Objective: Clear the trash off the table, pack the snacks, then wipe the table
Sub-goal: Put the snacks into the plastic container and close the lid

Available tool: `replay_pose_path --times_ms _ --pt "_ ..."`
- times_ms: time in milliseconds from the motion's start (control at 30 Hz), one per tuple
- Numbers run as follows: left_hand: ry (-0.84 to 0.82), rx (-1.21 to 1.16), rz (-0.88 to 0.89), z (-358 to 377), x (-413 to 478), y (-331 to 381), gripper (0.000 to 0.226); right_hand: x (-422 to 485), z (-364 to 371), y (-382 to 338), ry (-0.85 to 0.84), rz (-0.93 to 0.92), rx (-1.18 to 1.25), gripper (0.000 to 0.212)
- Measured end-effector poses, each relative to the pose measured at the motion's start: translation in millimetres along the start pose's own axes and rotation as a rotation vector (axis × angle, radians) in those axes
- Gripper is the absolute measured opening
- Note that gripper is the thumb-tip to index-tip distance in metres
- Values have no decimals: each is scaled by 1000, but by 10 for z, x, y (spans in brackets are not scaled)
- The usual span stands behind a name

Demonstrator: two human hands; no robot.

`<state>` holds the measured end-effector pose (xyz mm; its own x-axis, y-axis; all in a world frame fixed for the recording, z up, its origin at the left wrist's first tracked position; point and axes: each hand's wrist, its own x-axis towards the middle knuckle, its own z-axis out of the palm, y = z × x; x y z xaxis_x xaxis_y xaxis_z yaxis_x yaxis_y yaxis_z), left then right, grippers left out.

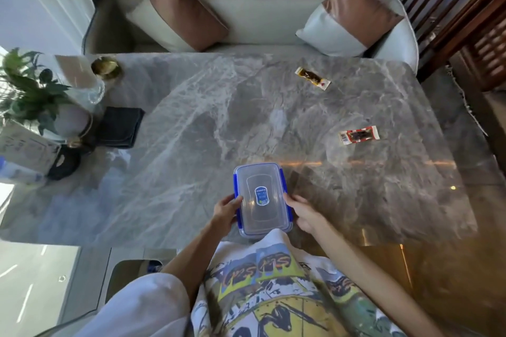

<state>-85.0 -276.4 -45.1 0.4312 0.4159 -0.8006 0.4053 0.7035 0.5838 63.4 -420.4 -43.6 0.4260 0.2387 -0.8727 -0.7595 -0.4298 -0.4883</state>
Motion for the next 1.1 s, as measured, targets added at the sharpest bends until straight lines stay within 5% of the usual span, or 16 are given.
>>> replay_pose_path --times_ms 300,500,733,900,1100 --pt "229 -48 37 128 60 -25 31 -55 207 16 156 0 62 46" --pt "493 172 100 161 96 -127 24 -49 198 182 296 -52 -12 42" --pt "479 258 107 178 -19 -200 30 -18 209 187 174 18 -147 44" --pt "543 433 146 163 -44 -143 38 -1 205 75 350 -266 -303 31" --pt "505 796 93 397 -143 66 35 -67 235 45 102 -366 -489 34"
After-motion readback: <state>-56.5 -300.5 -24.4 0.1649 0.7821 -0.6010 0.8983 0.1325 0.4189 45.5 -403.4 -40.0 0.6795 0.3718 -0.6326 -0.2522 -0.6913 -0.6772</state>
